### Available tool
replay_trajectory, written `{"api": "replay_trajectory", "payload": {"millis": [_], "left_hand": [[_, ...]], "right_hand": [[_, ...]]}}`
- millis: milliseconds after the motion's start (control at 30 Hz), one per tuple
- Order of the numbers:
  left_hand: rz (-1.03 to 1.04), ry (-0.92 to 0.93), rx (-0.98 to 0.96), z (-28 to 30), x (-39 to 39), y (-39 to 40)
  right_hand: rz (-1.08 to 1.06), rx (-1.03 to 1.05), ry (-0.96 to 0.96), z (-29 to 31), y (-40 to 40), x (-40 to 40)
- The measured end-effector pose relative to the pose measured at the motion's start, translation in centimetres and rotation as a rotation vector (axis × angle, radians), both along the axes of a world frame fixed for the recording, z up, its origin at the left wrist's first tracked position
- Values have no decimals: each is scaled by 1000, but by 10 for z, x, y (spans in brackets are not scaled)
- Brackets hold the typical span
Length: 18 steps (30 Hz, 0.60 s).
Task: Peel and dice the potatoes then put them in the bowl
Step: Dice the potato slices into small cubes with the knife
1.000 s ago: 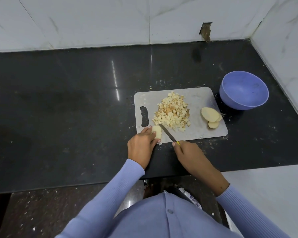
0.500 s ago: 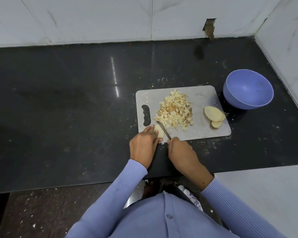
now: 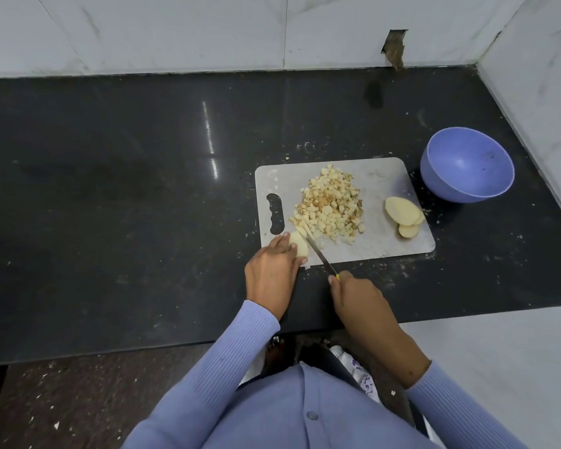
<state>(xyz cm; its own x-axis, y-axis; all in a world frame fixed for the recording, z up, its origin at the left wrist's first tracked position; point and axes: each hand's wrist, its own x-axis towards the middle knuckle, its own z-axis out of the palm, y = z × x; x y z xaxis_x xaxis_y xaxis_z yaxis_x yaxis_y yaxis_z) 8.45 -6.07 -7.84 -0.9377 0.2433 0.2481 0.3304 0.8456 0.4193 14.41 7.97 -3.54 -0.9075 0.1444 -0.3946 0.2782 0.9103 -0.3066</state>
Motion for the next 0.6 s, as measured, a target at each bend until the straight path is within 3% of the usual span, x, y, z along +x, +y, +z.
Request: {"api": "replay_trajectory", "payload": {"millis": [200, 433, 600], "left_hand": [[-22, 15, 30, -6, 0, -6], [8, -54, 82, -6, 1, -4], [26, -102, 66, -5, 2, -1]], "right_hand": [[40, -52, 80, 6, -7, -13], [45, -3, 16, -2, -19, -29], [33, 59, -65, 0, -8, 3]]}}
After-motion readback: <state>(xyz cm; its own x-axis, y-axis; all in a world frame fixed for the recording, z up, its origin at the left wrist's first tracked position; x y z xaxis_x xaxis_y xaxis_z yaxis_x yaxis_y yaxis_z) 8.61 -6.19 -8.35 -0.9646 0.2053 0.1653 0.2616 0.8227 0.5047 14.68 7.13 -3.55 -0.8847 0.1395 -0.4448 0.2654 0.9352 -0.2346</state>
